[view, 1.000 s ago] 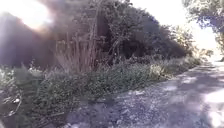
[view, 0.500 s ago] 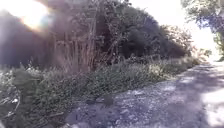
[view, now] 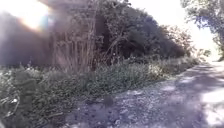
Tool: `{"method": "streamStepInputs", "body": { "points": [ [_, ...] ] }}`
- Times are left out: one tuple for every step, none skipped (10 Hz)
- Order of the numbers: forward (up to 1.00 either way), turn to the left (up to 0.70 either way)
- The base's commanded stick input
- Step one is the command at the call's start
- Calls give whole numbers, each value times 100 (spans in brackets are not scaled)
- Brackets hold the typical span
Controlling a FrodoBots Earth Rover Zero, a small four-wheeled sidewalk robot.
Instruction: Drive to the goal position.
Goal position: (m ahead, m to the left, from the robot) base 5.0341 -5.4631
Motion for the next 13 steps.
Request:
{"method": "streamStepInputs", "body": {
  "points": [
    [0,-100],
    [0,-100],
    [0,-100],
    [0,-100],
    [0,-100],
    [0,-100],
    [0,-100],
    [0,-100],
    [19,-88],
    [86,-48],
    [100,-40],
    [100,-40],
    [100,-40]
  ]
}}
